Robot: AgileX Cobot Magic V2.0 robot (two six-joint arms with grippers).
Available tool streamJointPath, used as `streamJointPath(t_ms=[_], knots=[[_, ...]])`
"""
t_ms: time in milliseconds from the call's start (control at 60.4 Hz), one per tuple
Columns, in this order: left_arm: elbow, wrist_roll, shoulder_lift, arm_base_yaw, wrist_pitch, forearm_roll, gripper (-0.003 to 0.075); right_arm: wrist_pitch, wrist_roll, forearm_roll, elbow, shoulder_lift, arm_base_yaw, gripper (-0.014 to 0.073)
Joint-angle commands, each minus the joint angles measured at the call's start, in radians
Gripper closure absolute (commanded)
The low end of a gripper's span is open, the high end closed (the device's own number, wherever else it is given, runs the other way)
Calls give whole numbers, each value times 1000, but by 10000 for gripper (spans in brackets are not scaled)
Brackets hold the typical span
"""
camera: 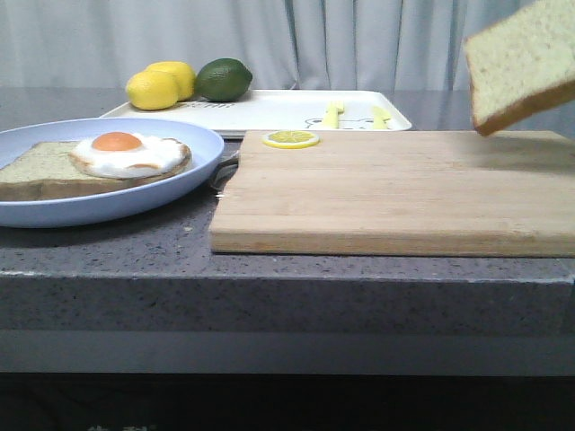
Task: Place bread and move sandwich to tray
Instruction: 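Carry the bread with the right gripper and lay it on the egg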
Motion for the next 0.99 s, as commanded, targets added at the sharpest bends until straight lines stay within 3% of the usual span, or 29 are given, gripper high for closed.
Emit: streamJointPath(t_ms=[0,265,679,845,977], knots=[[-36,-7,9,1,-78,1,100,112,1,128,-21,-78,30,660],[-36,-7,9,1,-78,1,100,77,1,317,-13,-103,250,660],[-36,-7,9,1,-78,1,100,-253,-3,541,10,63,709,660],[-36,-7,9,1,-78,1,100,-354,-10,560,-34,197,805,660],[-36,-7,9,1,-78,1,100,-346,-10,562,-129,310,818,660]])
